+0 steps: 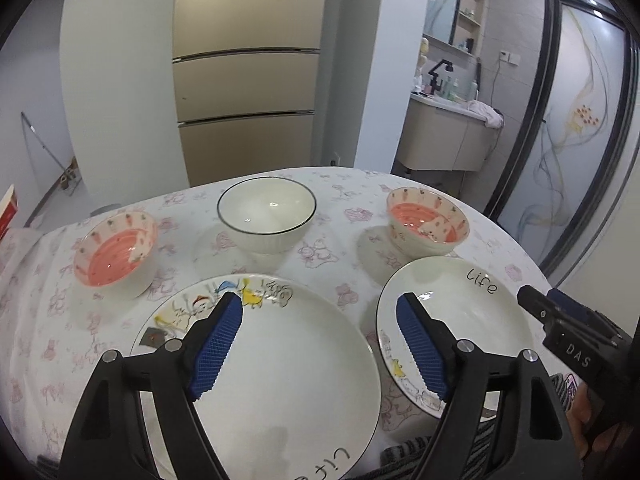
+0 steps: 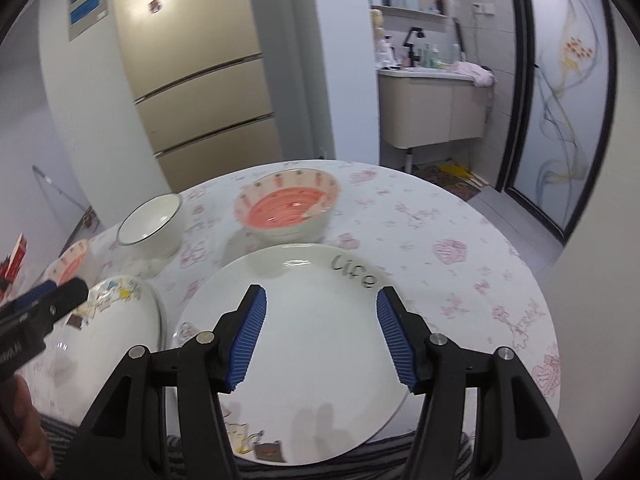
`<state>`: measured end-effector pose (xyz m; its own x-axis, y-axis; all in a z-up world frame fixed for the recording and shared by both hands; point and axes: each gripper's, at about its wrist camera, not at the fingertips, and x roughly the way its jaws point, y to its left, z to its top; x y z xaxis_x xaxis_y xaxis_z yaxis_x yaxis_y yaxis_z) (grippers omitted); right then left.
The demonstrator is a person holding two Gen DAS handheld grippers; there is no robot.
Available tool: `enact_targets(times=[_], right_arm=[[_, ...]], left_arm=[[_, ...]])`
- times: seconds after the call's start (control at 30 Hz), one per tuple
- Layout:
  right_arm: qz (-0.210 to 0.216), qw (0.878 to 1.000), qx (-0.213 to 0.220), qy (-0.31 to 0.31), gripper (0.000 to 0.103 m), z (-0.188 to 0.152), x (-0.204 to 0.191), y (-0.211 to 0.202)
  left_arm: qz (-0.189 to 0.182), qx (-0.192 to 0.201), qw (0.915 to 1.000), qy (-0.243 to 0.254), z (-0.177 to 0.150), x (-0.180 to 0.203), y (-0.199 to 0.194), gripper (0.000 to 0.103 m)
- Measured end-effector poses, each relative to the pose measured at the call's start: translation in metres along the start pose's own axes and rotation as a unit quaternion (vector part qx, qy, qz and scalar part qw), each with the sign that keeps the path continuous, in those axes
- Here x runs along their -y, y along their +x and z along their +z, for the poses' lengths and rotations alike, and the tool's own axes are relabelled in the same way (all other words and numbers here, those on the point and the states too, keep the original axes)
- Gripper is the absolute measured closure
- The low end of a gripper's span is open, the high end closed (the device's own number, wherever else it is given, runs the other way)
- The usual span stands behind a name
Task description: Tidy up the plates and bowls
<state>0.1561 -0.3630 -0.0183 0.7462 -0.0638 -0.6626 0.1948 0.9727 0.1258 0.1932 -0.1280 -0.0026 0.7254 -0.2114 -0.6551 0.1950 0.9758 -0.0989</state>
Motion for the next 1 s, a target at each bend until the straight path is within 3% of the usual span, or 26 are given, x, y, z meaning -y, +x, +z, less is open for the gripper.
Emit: enact_targets(times=[0.17,0.27,0.33,0.53,0.77,0.9,1.0], right_arm=[[-0.012,0.999,-0.01,0.046,0.046,-0.005,0.022,0.008],[-0.039,0.998,-0.02,0.049,0.046,-0.011,0.028,0.016],[-0.045,0.997,-0.02,0.057,0.046,-0.014,0.034,0.016],[-0.069,0.993,-0.022,0.089,0.047,-0.019,0.052,0.021],[-0.05,0.99,-0.049,0.12,0.069,-0.027,0.063,0.035],[-0.026,0.987,-0.068,0.142,0.085,-0.031,0.071,0.044],[-0.001,0.984,-0.082,0.159,0.09,-0.033,0.076,0.051]], left_arm=[[-0.017,-0.025,0.9996,0.004,0.006,0.002,0.021,0.022],[-0.049,-0.076,0.9959,-0.006,0.004,-0.002,0.047,0.022],[-0.068,-0.095,0.9929,-0.021,0.001,-0.004,0.06,0.028],[-0.095,-0.096,0.9908,0.008,0.011,0.008,0.078,0.039],[-0.116,-0.149,0.9815,0.031,0.017,0.021,0.119,0.061],[-0.144,-0.18,0.9726,0.035,0.012,0.032,0.138,0.063],[-0.151,-0.183,0.9709,0.035,0.011,0.039,0.146,0.066]])
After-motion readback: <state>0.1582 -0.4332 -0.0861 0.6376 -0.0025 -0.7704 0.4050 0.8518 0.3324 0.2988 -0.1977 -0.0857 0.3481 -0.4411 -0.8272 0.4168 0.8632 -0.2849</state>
